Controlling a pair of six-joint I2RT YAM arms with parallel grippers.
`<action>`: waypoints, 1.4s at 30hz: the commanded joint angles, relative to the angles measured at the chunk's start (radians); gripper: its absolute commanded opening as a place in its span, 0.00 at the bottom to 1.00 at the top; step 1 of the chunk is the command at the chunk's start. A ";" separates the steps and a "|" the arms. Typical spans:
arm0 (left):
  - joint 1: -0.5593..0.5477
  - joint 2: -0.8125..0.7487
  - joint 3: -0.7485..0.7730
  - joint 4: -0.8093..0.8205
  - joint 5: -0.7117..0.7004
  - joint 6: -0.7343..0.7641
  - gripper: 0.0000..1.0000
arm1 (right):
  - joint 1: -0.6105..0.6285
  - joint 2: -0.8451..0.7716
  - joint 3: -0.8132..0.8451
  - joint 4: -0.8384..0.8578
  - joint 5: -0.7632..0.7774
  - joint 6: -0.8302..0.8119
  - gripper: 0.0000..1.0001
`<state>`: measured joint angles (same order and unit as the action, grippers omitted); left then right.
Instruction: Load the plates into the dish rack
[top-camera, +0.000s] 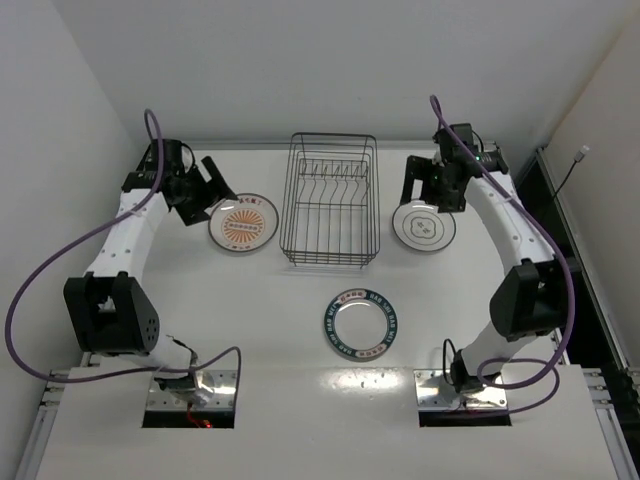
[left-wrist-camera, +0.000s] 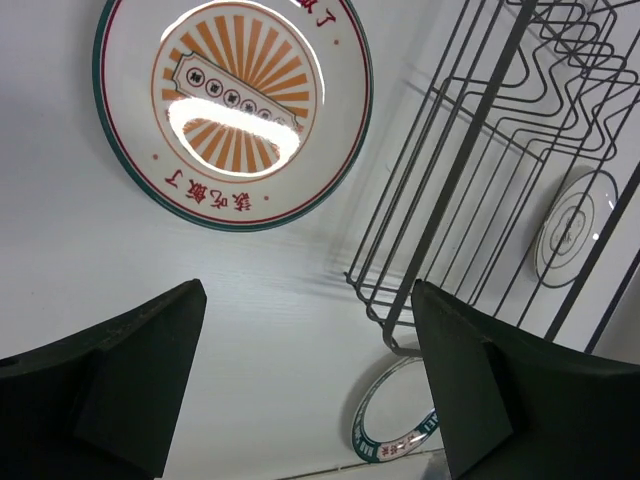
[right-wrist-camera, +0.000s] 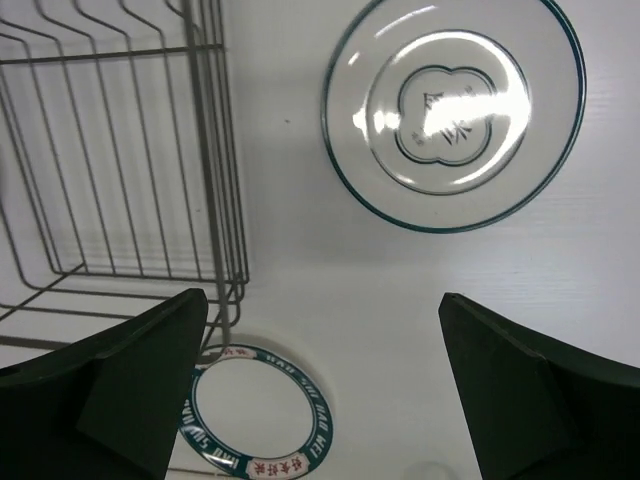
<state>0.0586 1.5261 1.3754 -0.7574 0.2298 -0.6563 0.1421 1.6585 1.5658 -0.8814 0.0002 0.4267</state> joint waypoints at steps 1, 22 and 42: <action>-0.006 0.028 -0.009 -0.016 -0.083 0.026 0.82 | -0.047 -0.081 -0.099 0.047 -0.008 0.040 1.00; 0.007 0.163 0.048 0.001 0.080 0.148 0.82 | -0.658 0.151 -0.481 0.403 -0.574 0.121 0.83; 0.067 0.253 0.063 0.021 0.134 0.138 0.82 | -0.500 0.572 -0.081 0.317 -0.553 0.207 0.31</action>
<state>0.1055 1.7641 1.3952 -0.7536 0.3454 -0.5167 -0.3847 2.2028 1.4433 -0.5293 -0.6109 0.6243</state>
